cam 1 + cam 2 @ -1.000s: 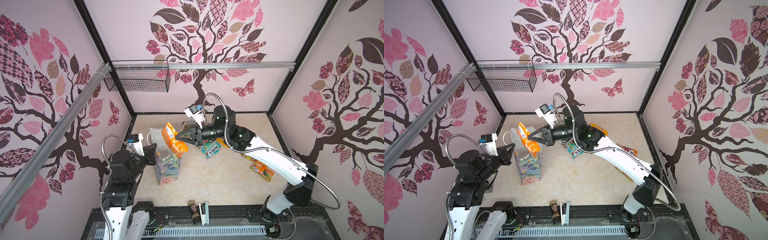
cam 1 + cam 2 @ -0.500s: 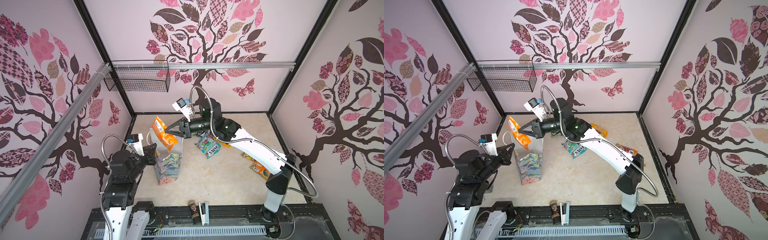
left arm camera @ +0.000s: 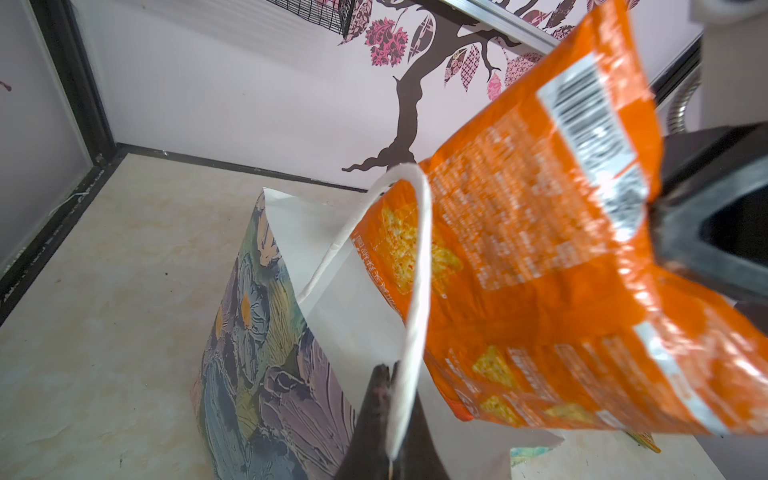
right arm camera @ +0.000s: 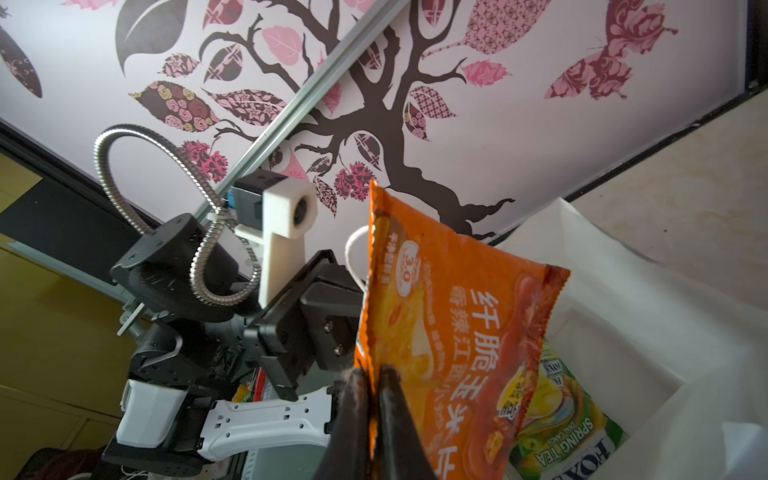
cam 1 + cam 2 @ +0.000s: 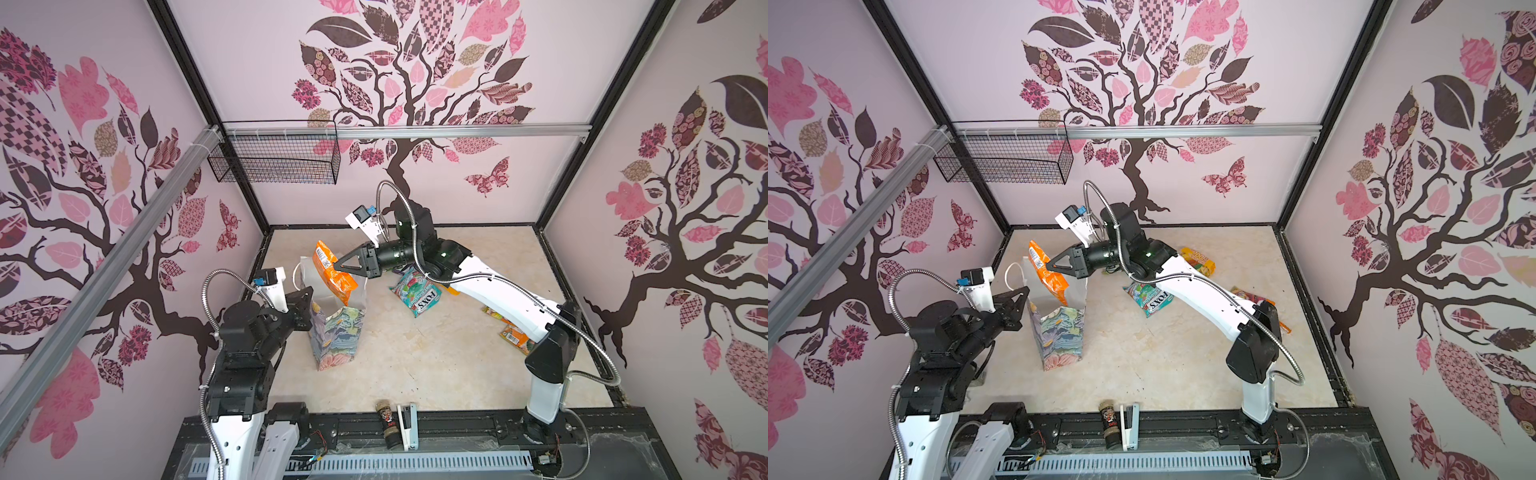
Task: Place the snacks into the paper bag
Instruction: 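Lower the orange bag into the paper bag and open the right gripper, then withdraw the right gripper from the bag toward the Fox's Fruits packet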
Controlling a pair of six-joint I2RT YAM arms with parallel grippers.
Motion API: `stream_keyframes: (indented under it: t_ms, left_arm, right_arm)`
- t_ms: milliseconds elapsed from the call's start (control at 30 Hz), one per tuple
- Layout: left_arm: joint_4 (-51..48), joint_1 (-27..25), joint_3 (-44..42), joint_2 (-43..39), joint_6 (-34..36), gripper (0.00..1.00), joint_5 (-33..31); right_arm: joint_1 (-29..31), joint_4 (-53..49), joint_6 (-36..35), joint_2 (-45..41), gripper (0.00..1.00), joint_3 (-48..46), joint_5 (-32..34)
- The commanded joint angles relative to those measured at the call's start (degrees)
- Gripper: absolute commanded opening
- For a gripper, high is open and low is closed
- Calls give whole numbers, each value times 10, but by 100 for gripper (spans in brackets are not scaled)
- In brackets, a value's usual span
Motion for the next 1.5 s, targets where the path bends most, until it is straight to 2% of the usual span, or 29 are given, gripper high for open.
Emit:
stream_keyframes:
  t_ms: [0,233,567,967,1467]
  left_arm:
    - [13,2,-14,-7,5,0,2]
    - [12,2,-15,-7,5,0,1]
    - [12,1,-15,-7,5,0,0]
    - [12,2,-12,-3,6,0,2]
    - [13,2,-11,-1,7,0,1]
  right_arm:
    - [-4,38,16,-29,0,-28,5]
    - [-13,74,51,-52,0,-91,30]
    - [-13,70,51,-53,0,-104,66]
    - [-13,57,38,-47,20,-91,61]
    - [-13,39,27,-64,24,-84,64]
